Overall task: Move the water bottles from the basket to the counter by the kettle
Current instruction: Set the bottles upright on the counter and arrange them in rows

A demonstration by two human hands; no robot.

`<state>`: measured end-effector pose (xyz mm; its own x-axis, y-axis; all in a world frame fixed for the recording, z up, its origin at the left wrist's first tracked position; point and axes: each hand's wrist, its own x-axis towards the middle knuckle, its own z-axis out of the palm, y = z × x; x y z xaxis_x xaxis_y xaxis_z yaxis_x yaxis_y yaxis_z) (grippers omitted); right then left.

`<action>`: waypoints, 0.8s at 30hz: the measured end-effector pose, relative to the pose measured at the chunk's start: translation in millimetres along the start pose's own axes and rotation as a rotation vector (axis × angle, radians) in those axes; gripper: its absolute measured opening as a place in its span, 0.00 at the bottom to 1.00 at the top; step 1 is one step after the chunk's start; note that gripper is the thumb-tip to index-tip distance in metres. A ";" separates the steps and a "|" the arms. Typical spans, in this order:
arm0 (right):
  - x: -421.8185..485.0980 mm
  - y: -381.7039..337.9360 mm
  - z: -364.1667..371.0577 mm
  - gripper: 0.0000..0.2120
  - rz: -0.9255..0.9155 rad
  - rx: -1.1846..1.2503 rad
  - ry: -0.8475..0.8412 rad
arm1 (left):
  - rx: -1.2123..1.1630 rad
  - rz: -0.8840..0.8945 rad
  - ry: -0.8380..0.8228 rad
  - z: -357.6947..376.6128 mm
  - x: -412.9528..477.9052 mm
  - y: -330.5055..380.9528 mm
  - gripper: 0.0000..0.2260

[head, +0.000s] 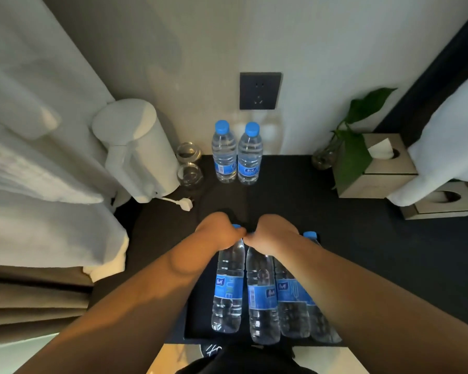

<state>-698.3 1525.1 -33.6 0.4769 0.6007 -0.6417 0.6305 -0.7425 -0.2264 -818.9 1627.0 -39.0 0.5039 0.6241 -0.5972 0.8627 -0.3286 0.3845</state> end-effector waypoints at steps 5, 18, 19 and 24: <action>-19.0 3.2 -22.2 0.19 -0.077 0.104 -0.050 | -0.026 0.136 0.013 -16.8 -17.2 -10.4 0.21; -71.2 -9.5 -98.3 0.15 -0.206 0.131 0.166 | -0.083 0.398 0.220 -77.3 -57.3 7.5 0.13; -73.8 -9.0 -104.3 0.15 -0.217 0.127 0.200 | -0.078 0.430 0.256 -82.7 -59.7 8.3 0.12; -78.0 -5.4 -129.2 0.14 -0.235 0.096 0.462 | -0.116 0.490 0.349 -109.3 -63.8 14.7 0.08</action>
<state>-659.8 1520.5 112.3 0.5631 0.8063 -0.1808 0.7043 -0.5828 -0.4053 -843.2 1659.8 81.6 0.7797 0.6218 -0.0731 0.5141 -0.5692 0.6417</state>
